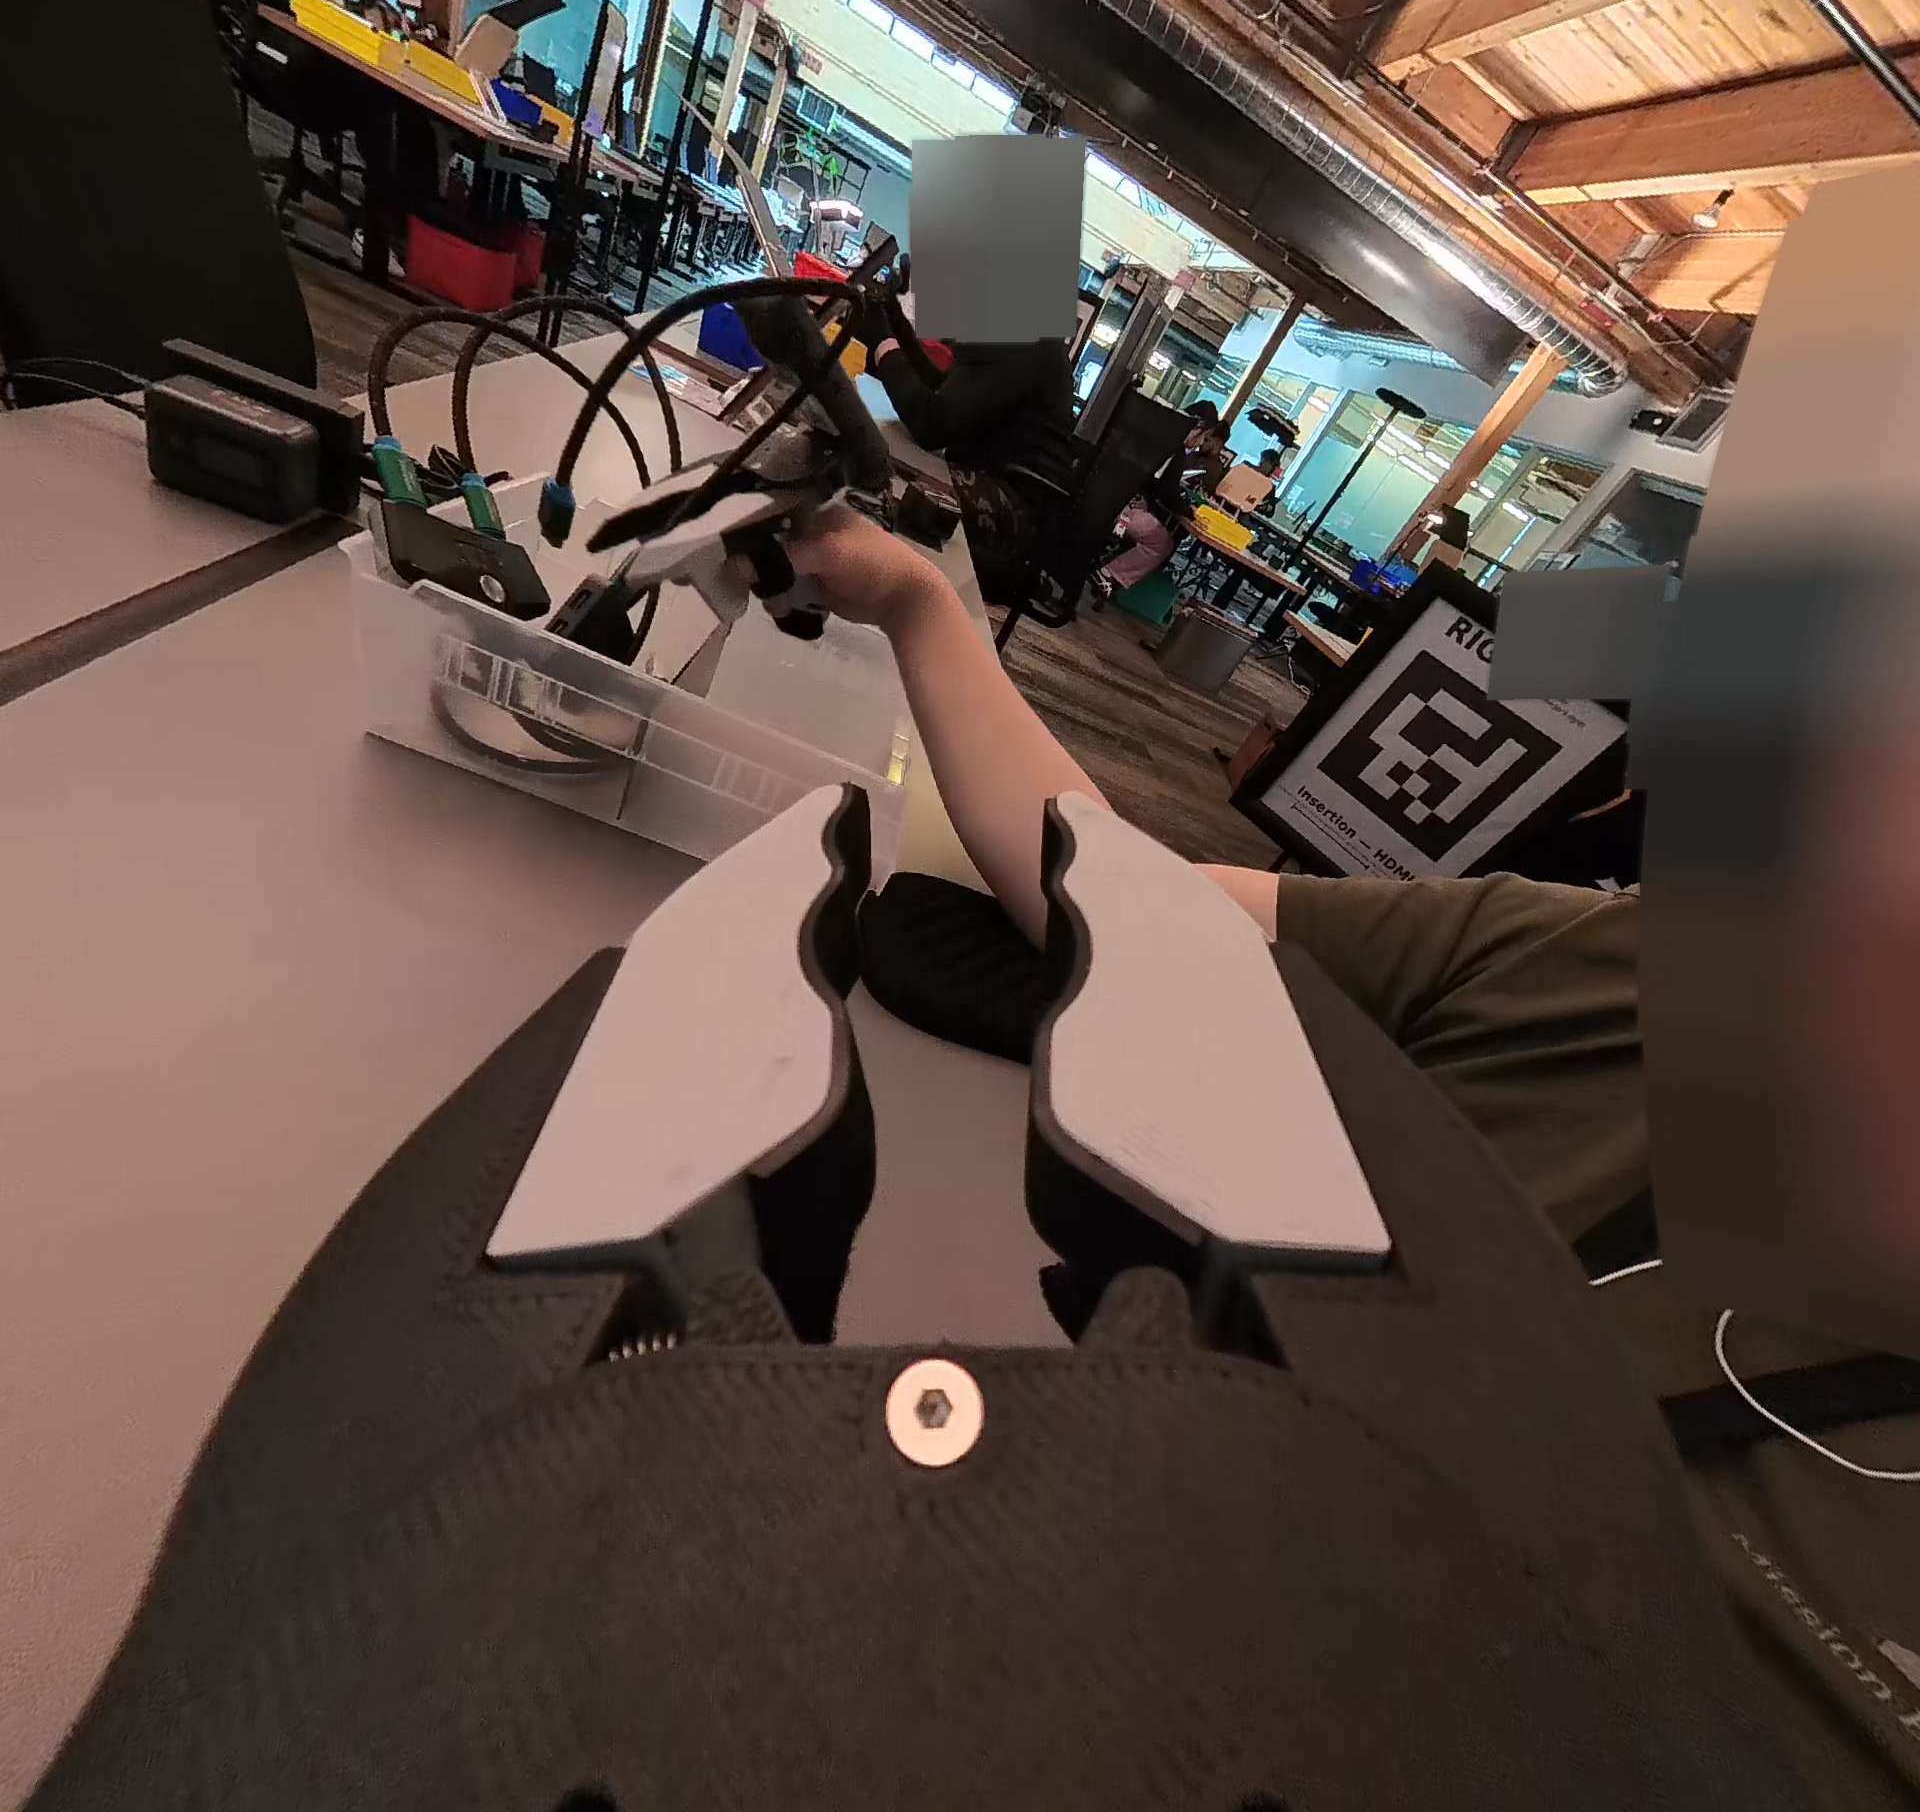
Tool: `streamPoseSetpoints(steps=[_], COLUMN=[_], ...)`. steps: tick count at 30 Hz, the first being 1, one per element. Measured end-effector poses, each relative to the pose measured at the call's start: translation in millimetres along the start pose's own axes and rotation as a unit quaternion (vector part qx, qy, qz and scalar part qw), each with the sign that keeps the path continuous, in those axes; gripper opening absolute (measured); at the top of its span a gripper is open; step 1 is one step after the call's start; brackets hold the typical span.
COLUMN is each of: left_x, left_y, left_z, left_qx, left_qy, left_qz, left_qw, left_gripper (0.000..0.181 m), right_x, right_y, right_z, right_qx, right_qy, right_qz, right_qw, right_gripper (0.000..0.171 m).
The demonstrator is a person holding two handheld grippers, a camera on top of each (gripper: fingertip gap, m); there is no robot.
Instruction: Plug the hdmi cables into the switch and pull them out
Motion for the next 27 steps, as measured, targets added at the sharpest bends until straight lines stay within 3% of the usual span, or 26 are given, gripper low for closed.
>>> streamPoseSetpoints(steps=[6, 11, 18, 20, 24, 27], left_x=[0, -2, -5, -5, -6, -2], left_y=[4, 5, 2, 2, 2, 0], left_z=[1, 1, -3, -4, -4, -4], left_qx=[-0.004, -0.004, 0.002, 0.003, 0.004, 0.005], left_qy=[0.0, -0.003, -0.009, -0.01, -0.011, -0.012], left_qz=[-0.002, -0.004, -0.005, -0.005, -0.004, -0.003], left_qw=[1.0, 1.0, 1.0, 1.0, 1.0, 1.0], left_gripper=[0.032, 0.032, 0.032, 0.032, 0.032, 0.032], right_x=[49, 85, 116, 120, 119, 114], right_y=[44, 69, 67, 62, 64, 70], right_z=[40, 52, 75, 81, 82, 82], right_qx=[-0.118, -0.105, -0.053, -0.024, -0.001, -0.024], right_qy=[0.133, 0.224, 0.318, 0.326, 0.311, 0.306], right_qz=[-0.122, -0.21, -0.262, -0.281, -0.34, -0.36], right_qw=[0.976, 0.946, 0.91, 0.902, 0.888, 0.881], right_gripper=[0.042, 0.041, 0.04, 0.035, 0.009, 0.008])
Point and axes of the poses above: each gripper's, where its closed fingertips meet, x back along the fingers, z out of its top, y = z × x across the jaws, the point moved 1 cm from there along x, back along the fingers, and after that the axes turned 7 degrees about -z, right-handed, at the moved point
